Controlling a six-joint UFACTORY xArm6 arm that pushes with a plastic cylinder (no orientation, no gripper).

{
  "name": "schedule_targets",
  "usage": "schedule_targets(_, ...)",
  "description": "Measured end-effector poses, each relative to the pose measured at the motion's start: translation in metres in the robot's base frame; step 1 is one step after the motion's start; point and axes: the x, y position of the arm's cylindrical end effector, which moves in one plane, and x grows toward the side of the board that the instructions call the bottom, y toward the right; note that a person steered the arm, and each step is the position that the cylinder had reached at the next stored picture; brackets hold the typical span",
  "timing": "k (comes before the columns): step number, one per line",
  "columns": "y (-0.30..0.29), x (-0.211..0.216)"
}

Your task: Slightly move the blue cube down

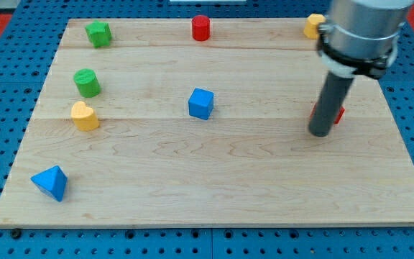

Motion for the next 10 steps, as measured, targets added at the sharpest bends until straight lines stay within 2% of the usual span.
schedule_targets(2, 0.006, -0.054)
schedule_targets(3, -0.045, -0.056)
schedule_targets(5, -0.186, -0.083)
schedule_targets(6, -0.208, -0.084)
schedule_targets(10, -0.211, -0.059)
